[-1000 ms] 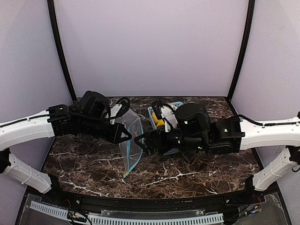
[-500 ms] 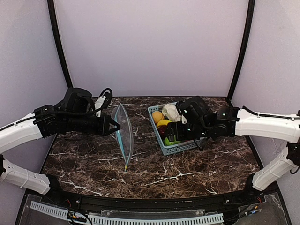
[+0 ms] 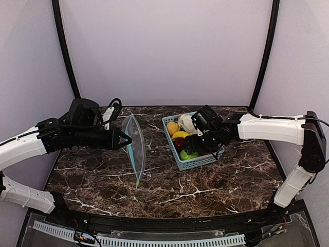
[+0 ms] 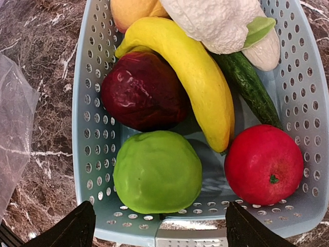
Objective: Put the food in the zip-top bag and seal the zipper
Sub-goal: Pick up the fake fruit from the bin, then place the fake fruit in the zipper food storage bag.
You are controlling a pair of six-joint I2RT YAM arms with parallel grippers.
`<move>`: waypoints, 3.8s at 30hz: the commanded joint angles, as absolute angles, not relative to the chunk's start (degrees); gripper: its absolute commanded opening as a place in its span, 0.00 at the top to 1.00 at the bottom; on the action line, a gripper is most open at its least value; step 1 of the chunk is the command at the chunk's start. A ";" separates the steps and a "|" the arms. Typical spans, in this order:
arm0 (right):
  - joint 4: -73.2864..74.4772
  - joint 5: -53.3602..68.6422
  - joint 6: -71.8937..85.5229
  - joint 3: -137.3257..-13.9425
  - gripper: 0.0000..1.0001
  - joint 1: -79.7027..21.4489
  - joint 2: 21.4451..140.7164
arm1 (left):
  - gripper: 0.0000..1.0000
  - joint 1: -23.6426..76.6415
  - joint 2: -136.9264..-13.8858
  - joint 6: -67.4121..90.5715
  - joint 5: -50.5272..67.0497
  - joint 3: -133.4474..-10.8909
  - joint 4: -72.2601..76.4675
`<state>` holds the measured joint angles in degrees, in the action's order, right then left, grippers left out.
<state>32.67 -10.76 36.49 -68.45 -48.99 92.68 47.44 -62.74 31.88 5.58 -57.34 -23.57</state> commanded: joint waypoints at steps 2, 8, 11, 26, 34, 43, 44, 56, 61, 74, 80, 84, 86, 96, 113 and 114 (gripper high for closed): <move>32.36 -7.67 33.25 -72.39 0.14 -47.91 96.79 | 0.99 46.92 -61.84 32.80 7.33 -55.96 -21.09; 32.11 -6.49 32.96 -74.52 0.17 -47.03 100.74 | 0.99 46.85 -61.69 33.26 8.03 -55.87 -21.09; 31.55 -6.02 33.50 -74.88 0.17 -46.98 102.02 | 0.99 46.78 -61.17 33.30 8.09 -55.62 -21.55; 31.18 -6.01 34.79 -75.35 0.14 -46.68 106.89 | 0.99 46.69 -58.21 34.45 7.47 -54.05 -21.95; 30.99 -7.15 35.41 -75.37 0.23 -46.49 107.35 | 0.99 46.67 -57.69 34.71 6.94 -53.79 -22.94; 29.39 -8.37 35.63 -73.74 0.32 -46.43 100.03 | 0.99 46.63 -57.20 35.45 7.03 -54.21 -22.69; 28.81 -8.36 35.41 -73.29 0.33 -46.45 98.94 | 0.99 46.59 -57.32 35.54 7.12 -54.31 -22.64; 25.56 -9.24 32.53 -70.18 0.36 -46.45 88.64 | 0.99 46.41 -58.45 37.72 8.88 -53.75 -20.49; 23.01 -8.83 31.27 -67.77 0.36 -46.45 83.30 | 0.99 46.31 -60.11 38.29 10.62 -53.37 -18.13; 4.56 9.45 28.84 -61.44 0.42 -50.36 71.15 | 0.99 45.97 -67.95 37.76 17.22 -56.54 -12.81; -4.82 13.86 27.94 -60.22 0.42 -58.09 69.27 | 0.99 45.88 -69.24 37.42 18.04 -57.34 -12.34; -10.03 15.05 27.45 -59.57 0.42 -62.78 71.26 | 0.99 45.80 -69.30 36.87 18.38 -57.30 -12.40; -11.88 15.66 27.80 -59.50 0.42 -64.07 73.04 | 0.99 45.79 -69.42 36.88 18.74 -57.23 -12.35; -12.68 15.53 29.36 -62.83 0.42 -66.18 82.84 | 0.99 45.79 -67.85 37.99 19.49 -56.04 -11.98; -3.02 0.89 29.80 -66.17 0.39 -64.90 87.57 | 0.99 45.79 -64.91 34.63 27.91 -56.52 -15.02; -2.46 0.38 30.21 -66.61 0.39 -64.73 87.84 | 0.99 45.75 -65.05 34.50 28.95 -56.65 -14.94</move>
